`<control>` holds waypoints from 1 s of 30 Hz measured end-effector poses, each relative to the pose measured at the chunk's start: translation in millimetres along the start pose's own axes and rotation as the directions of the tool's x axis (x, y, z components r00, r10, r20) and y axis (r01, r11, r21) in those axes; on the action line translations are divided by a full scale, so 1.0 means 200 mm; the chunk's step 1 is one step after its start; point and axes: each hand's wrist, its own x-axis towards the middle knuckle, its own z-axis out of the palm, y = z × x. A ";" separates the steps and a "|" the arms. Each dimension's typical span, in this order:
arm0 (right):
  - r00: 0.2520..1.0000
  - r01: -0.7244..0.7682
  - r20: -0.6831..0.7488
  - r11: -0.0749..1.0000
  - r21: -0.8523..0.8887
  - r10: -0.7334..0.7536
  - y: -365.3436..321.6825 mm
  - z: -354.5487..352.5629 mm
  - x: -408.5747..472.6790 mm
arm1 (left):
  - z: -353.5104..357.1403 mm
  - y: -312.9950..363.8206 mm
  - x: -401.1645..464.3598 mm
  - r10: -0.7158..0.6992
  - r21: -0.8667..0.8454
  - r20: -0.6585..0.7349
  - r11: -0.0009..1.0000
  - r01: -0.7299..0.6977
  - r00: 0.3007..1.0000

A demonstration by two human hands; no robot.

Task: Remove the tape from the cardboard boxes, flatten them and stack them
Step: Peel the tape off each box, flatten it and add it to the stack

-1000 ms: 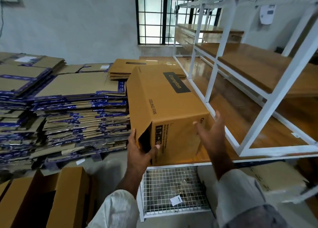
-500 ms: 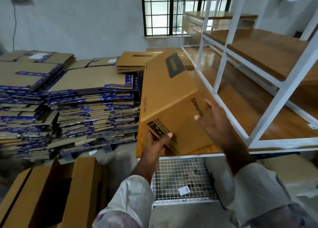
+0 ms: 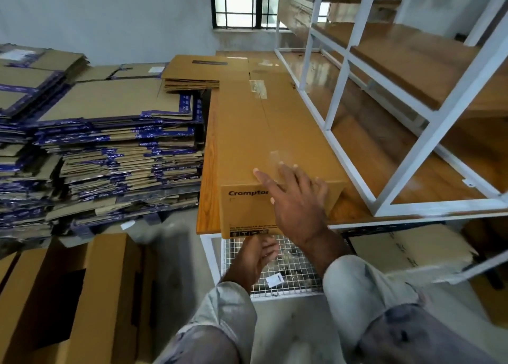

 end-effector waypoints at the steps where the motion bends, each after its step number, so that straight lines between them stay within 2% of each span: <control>1: 1.000 0.003 -0.015 1.000 -0.002 -0.003 0.01 0.01 0.00 | 0.00 0.00 0.00 0.009 0.024 -0.006 1.000 -0.009 1.000; 4: 1.000 0.018 -0.006 1.000 -0.011 -0.018 0.00 0.01 0.03 | 0.00 -0.01 0.02 0.024 0.122 -0.037 0.992 -0.019 0.999; 8: 1.000 0.017 0.013 1.000 -0.005 -0.017 -0.02 0.04 0.05 | -0.06 0.01 -0.02 0.075 0.341 -0.046 0.938 -0.055 0.996; 10: 0.999 0.010 0.033 1.000 0.011 -0.010 -0.02 0.03 0.08 | -0.07 0.05 -0.08 0.193 0.394 -0.063 0.906 -0.153 0.979; 11: 0.999 0.012 0.046 1.000 0.016 -0.012 -0.02 0.01 0.09 | -0.07 0.09 -0.12 0.301 0.428 -0.081 0.872 -0.239 0.950; 13: 0.997 0.040 0.070 0.998 0.049 -0.043 -0.01 -0.04 0.12 | -0.04 0.19 -0.20 0.541 0.478 -0.095 0.761 -0.439 0.835; 16: 0.990 0.081 0.092 0.970 0.231 -0.104 0.09 -0.13 0.21 | 0.04 0.44 -0.37 0.801 0.483 -0.119 0.564 -0.670 0.587; 18: 0.976 0.058 0.170 0.918 0.392 -0.134 0.19 -0.15 0.33 | 0.12 0.64 -0.45 0.898 0.611 -0.051 0.375 -0.698 0.438; 19: 0.968 0.044 0.202 0.891 0.452 -0.151 0.23 -0.14 0.39 | 0.16 0.73 -0.47 0.927 0.704 0.019 0.254 -0.663 0.376; 20: 0.960 0.030 0.229 0.873 0.487 -0.161 0.26 -0.13 0.44 | 0.19 0.81 -0.46 0.923 0.774 0.108 0.155 -0.614 0.369; 21: 0.956 0.017 0.246 0.864 0.503 -0.162 0.29 -0.10 0.48 | 0.21 0.88 -0.44 0.886 0.815 0.185 0.103 -0.570 0.425; 23: 0.962 -0.023 0.245 0.860 0.510 -0.120 0.32 -0.07 0.53 | 0.21 0.96 -0.35 0.740 0.864 0.294 0.065 -0.499 0.604; 24: 0.968 -0.036 0.231 0.854 0.519 -0.099 0.33 -0.08 0.53 | 0.19 0.97 -0.31 0.679 0.883 0.343 0.002 -0.469 0.649; 26: 0.970 -0.040 0.227 0.859 0.510 -0.090 0.34 -0.09 0.53 | 0.15 0.97 -0.24 0.615 0.907 0.399 -0.155 -0.392 0.680; 30: 0.961 0.015 0.248 0.919 0.395 -0.123 0.33 -0.04 0.59 | 0.13 0.93 -0.22 0.602 0.931 0.364 -0.258 -0.259 0.710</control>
